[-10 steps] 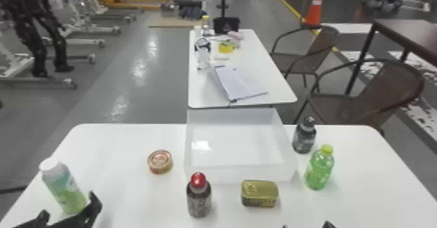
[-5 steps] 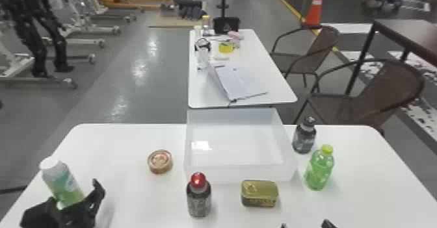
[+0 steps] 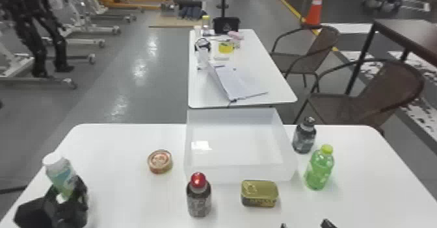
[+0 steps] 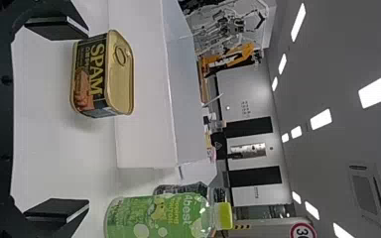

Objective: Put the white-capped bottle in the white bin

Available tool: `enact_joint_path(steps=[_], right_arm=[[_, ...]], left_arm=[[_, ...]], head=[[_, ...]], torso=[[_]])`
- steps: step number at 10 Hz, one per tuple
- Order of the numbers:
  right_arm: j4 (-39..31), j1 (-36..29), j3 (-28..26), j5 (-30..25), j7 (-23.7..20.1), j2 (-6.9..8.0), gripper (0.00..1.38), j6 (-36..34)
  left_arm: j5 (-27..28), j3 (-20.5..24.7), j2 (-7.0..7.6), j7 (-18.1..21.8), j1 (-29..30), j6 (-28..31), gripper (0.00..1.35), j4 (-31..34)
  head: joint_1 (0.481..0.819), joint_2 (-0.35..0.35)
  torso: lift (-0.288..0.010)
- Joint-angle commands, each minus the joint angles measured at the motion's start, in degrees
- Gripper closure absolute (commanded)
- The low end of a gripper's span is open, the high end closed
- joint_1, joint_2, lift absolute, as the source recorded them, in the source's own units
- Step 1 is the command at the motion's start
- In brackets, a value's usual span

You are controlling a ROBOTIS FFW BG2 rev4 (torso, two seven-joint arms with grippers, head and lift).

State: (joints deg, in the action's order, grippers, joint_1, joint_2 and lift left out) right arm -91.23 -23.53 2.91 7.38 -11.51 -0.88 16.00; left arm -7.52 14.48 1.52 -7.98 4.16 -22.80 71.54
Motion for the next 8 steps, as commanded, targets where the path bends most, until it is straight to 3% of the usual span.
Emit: enact_joint_path(steps=[1,4,6,8], right_arm=[[0.0,0.07,-0.01,0.0,0.0,-0.09,0.1,0.0],[0.0,0.07,-0.01,0.18,0.0,-0.17,0.1,0.0],[0.09,0.07,0.08,0.27,0.0,-0.17,0.1,0.0],[0.09,0.07,0.08,0.27,0.0,-0.17,0.1,0.0]], left_arm=[[0.23,-0.6,0.76,0.42,-0.03,0.13,1.12,0.01],[0.14,-1.83,0.5,2.8,0.85,-1.81,1.12,2.03],[0.93,-5.43,0.41,3.5,3.05,1.97,1.12,13.45],[1.64,-9.3,0.59,9.12,0.94,5.05,1.12,19.34]], head=[[0.549,0.0],[0.549,0.0],[0.549,0.0],[0.549,0.0]], torso=[[-0.1],[-0.1],[-0.1],[-0.1]])
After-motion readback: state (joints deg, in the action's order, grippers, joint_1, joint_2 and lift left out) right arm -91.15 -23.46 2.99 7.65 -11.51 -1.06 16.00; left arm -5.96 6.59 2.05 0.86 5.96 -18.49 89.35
